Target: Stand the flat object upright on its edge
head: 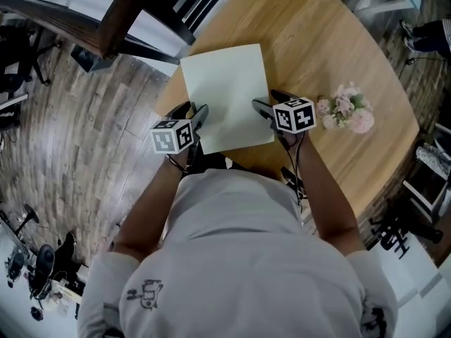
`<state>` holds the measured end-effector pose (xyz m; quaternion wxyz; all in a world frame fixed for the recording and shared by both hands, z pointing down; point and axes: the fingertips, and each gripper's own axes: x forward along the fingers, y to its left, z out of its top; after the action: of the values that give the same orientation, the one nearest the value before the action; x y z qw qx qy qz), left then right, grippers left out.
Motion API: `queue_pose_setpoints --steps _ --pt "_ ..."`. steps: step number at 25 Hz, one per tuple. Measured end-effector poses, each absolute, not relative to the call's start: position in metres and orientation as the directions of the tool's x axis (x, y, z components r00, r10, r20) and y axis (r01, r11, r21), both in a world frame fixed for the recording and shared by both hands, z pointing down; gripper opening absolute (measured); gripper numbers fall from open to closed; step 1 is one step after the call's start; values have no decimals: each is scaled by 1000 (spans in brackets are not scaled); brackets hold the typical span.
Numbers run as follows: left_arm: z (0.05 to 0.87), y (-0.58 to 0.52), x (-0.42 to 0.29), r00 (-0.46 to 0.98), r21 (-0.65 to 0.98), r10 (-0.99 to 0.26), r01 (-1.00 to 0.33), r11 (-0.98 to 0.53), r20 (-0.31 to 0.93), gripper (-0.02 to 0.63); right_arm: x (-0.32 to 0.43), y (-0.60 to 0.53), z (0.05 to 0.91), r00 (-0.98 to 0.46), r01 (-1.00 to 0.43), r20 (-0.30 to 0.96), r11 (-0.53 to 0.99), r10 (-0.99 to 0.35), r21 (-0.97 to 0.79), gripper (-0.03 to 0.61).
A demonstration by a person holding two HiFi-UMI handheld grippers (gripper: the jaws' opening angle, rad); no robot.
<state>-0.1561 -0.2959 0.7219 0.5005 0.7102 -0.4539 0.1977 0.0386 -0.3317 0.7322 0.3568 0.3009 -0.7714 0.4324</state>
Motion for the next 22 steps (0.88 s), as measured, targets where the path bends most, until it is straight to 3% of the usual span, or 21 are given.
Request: queue_pose_setpoints --steps 5,13,22 --pt "730 -297 -155 500 517 -423 -852 -85 755 244 34 -330 736 -585 -755 803 437 -112 -489 298" --pt "731 -297 -155 459 469 -413 -879 -83 787 242 32 -329 735 -558 -765 823 450 -105 -461 285" --pt "708 -289 -153 427 430 -445 -897 -100 787 241 31 -322 706 -532 -772 829 501 -172 -392 276"
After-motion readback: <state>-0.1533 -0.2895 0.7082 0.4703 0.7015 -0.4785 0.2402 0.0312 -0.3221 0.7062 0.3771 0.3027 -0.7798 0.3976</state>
